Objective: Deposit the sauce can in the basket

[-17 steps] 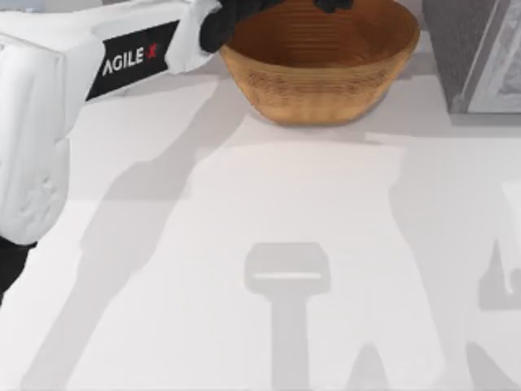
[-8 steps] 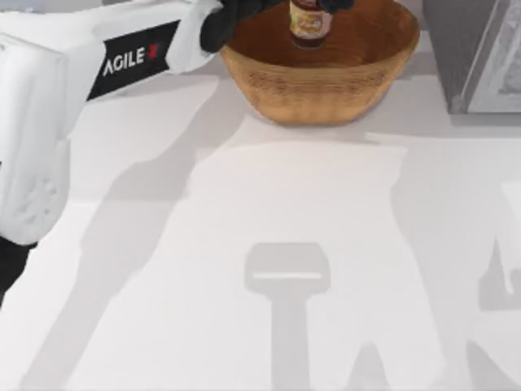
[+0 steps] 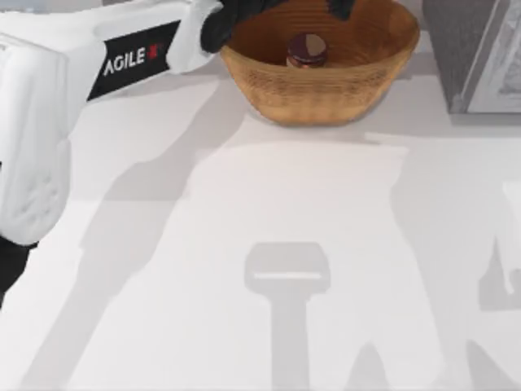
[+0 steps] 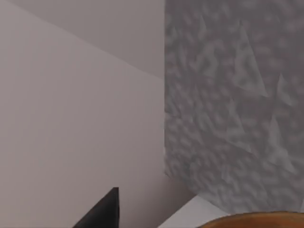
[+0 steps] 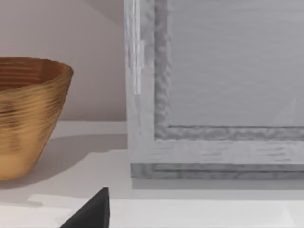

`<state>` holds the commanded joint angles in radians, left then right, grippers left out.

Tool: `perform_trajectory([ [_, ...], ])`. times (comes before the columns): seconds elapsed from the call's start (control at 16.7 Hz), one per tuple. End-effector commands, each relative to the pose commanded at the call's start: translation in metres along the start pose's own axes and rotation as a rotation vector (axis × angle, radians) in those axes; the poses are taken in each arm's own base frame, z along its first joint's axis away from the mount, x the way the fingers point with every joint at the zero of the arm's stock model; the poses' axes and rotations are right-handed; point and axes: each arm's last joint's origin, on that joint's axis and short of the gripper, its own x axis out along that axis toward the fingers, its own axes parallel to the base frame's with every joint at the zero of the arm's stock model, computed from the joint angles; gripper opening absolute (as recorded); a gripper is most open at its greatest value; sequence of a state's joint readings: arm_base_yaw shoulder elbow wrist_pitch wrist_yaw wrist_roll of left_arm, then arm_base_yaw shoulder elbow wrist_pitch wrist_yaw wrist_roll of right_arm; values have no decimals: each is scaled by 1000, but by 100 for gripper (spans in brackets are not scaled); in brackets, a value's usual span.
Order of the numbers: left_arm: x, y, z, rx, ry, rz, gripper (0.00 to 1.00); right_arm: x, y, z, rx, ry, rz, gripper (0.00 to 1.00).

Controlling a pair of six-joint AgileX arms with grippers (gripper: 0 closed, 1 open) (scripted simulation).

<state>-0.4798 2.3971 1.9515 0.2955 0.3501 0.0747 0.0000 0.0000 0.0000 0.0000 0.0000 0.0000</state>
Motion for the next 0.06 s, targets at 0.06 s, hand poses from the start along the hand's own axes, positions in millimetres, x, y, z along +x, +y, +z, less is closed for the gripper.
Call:
perform_trajectory([
  [0.06,0,0,0,0,0,0,100,0,0,0,0,0,0,100],
])
